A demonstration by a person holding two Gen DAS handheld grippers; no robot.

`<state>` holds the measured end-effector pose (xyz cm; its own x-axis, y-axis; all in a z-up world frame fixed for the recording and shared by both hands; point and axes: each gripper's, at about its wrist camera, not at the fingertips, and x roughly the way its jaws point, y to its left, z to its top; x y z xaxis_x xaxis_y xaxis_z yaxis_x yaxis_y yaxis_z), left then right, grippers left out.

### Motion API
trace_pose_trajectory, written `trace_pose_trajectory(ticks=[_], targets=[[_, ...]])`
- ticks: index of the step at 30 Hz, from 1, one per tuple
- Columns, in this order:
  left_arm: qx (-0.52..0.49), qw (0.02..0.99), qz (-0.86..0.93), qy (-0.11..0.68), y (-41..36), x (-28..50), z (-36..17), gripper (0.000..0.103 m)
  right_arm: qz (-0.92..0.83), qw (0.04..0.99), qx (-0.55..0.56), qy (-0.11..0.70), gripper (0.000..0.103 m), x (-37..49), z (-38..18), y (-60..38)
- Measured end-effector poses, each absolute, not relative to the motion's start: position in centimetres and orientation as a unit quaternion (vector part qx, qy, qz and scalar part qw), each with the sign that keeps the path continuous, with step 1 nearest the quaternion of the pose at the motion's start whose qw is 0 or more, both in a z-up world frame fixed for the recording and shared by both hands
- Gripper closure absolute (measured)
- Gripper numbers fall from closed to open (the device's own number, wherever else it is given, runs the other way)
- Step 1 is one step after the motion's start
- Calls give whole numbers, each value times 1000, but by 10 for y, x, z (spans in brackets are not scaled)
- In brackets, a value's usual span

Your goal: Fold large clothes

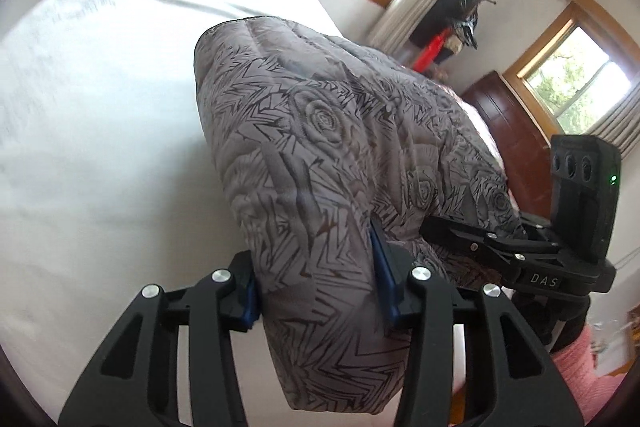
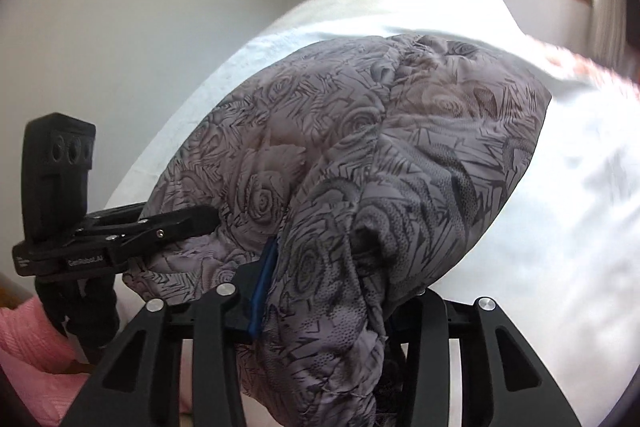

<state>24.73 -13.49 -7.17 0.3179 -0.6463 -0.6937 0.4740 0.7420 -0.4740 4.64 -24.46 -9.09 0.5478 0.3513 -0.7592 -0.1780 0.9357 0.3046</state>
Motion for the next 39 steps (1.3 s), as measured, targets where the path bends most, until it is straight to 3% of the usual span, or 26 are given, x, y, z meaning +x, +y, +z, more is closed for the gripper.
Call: trace_pose_trajectory(ticks=[7, 14, 21, 23, 26, 39], targets=[[-96, 841, -307, 435, -104, 295, -65, 59, 183, 877, 79, 438, 61, 43, -90, -250], [-96, 843, -280, 450, -80, 336, -100, 58, 206, 852, 100, 470, 61, 71, -141, -250], [-84, 830, -272, 480, -85, 351, -134, 47, 208, 821, 165, 505, 52, 69, -192, -255], [-80, 828, -272, 483, -89, 356, -134, 46, 206, 815, 180, 510, 50, 74, -195, -259], [-85, 820, -272, 497, -87, 362, -129, 43, 190, 816, 180, 516, 35, 76, -189, -271], [-71, 827, -265, 490, -54, 347, -95, 39, 131, 849, 156, 487, 35, 3, -146, -331]])
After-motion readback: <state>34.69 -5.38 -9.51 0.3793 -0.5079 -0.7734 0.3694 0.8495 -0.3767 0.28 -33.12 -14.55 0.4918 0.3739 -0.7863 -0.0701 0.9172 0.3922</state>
